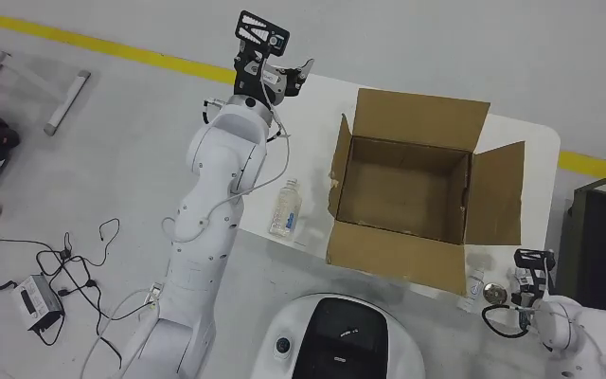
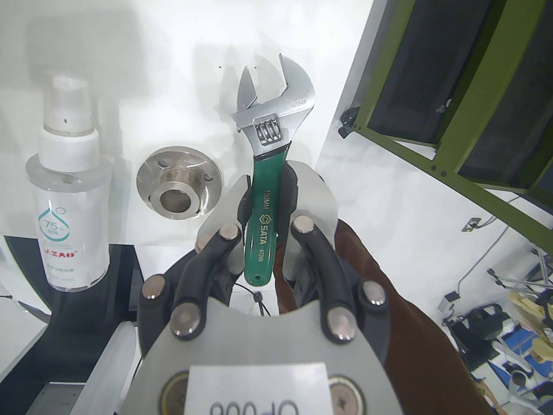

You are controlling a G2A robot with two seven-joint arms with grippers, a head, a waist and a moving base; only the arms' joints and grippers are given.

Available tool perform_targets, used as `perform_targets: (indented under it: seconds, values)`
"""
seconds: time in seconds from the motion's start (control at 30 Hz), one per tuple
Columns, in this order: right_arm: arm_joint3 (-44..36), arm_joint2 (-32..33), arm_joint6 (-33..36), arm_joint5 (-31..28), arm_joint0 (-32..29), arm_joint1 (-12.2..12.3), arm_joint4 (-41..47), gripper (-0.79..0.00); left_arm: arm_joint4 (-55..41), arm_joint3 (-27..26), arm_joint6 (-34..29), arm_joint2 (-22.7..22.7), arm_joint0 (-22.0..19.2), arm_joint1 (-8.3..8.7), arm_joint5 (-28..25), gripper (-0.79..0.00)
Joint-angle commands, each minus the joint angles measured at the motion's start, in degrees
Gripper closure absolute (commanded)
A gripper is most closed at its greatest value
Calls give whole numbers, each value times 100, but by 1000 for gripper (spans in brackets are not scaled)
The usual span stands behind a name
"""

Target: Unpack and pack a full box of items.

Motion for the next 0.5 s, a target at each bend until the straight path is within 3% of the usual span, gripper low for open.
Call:
perform_targets:
  seconds: [0.0,0.47]
  values:
    - [-40,5,33,-6,-28,5,-4,0,0,0,0,0,0,0,0,-785]
    - [103,-121,49,144,-13,19,44,0,0,0,0,0,0,0,0,-785]
